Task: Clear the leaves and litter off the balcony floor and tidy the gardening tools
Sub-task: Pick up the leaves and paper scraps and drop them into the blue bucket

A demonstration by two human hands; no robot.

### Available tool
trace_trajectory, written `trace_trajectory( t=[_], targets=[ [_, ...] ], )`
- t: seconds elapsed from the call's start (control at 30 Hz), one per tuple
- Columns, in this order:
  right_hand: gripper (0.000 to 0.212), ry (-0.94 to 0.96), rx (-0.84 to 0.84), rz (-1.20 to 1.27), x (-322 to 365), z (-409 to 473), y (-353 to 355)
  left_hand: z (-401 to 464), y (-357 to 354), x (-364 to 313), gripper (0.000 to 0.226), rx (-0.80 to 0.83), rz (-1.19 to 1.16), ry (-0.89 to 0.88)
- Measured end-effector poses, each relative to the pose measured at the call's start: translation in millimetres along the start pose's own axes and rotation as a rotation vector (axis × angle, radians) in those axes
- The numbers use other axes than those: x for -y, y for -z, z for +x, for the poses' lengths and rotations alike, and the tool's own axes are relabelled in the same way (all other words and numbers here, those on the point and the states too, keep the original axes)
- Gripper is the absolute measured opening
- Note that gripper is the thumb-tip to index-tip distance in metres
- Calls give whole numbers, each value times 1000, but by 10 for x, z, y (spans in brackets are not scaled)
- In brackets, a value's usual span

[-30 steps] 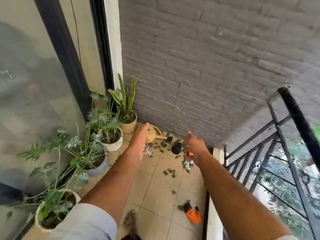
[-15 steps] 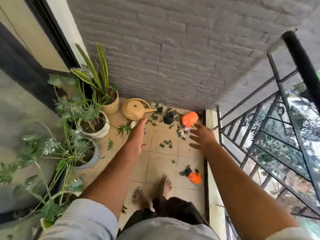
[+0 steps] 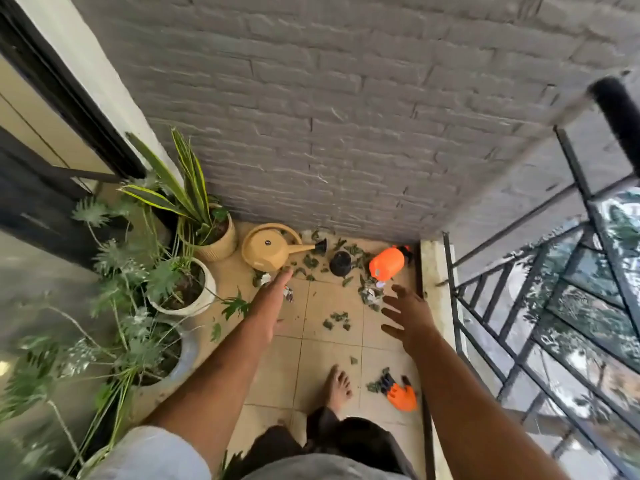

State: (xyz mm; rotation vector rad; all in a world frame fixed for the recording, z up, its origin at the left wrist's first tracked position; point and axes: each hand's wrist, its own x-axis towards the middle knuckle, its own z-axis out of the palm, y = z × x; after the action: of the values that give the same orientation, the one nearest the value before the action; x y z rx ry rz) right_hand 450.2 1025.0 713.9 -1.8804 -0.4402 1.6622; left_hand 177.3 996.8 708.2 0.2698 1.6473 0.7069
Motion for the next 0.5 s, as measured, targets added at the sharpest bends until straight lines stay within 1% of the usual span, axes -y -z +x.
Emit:
trace_trajectory(
  t=[0.1, 0.2, 0.3, 0.37, 0.5],
  targets=[
    [30, 5, 60, -60, 134, 343, -121, 277, -22, -95, 47, -49, -29, -1],
    [35, -14, 73, -113, 192, 692, -292, 593, -93, -111, 66, -122, -21, 21],
    [32, -15, 87, -143, 119, 1031, -517, 1009, -141, -55, 74, -150, 26, 31],
    [27, -10, 87, -158, -19, 1356, -663, 1427, -175, 15, 67, -158, 20, 67],
    [22, -21, 103, -222, -504, 2188, -901, 2560, -188, 422, 49, -204, -16, 138]
  ],
)
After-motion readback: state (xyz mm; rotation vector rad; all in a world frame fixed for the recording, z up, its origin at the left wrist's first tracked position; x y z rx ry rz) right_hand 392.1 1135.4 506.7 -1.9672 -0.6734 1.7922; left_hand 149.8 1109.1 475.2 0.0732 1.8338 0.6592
